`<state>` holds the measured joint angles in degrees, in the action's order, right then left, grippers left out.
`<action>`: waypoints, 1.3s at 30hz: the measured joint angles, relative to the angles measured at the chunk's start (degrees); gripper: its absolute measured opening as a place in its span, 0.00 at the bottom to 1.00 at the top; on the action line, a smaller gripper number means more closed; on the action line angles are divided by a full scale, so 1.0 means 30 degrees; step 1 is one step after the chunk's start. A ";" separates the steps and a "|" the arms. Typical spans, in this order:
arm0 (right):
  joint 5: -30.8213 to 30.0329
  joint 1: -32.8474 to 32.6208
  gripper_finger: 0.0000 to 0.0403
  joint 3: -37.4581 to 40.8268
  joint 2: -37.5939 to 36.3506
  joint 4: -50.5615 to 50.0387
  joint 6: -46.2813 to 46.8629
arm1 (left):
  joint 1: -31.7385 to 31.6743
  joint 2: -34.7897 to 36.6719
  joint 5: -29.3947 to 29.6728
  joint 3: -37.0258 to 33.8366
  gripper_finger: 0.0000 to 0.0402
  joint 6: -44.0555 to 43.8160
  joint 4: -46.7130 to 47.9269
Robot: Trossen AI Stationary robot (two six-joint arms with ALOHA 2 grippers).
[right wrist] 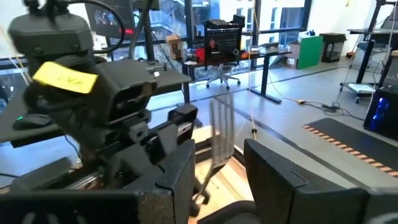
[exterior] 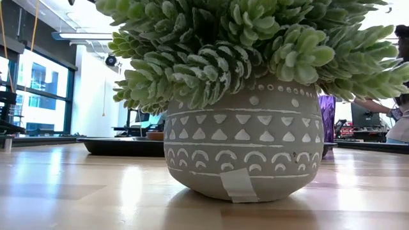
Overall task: Pick and place plate/cup/fork/spoon on tray
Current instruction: Put the yellow fork on the black tray
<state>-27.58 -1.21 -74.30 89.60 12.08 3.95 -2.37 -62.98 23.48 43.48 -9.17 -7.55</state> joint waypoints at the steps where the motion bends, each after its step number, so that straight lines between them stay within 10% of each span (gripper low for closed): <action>1: -0.0019 -0.0019 0.33 0.0004 0.0000 -0.0007 0.0000 | 0.0000 0.0000 0.0014 0.0000 0.08 0.0021 -0.0007; 29: -0.2554 0.0029 0.32 0.0011 0.0507 0.0234 -0.0976 | -0.0255 -0.2931 -0.0146 0.1960 0.08 0.0956 -0.0278; 39: -0.2997 0.0404 0.16 0.0029 0.0503 -0.0537 -0.0313 | -0.0262 -0.3242 0.0053 0.1953 0.08 0.1160 -0.0330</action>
<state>-36.57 0.00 -74.22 91.11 10.47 3.01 -3.16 -72.71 23.64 49.34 -5.69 -8.54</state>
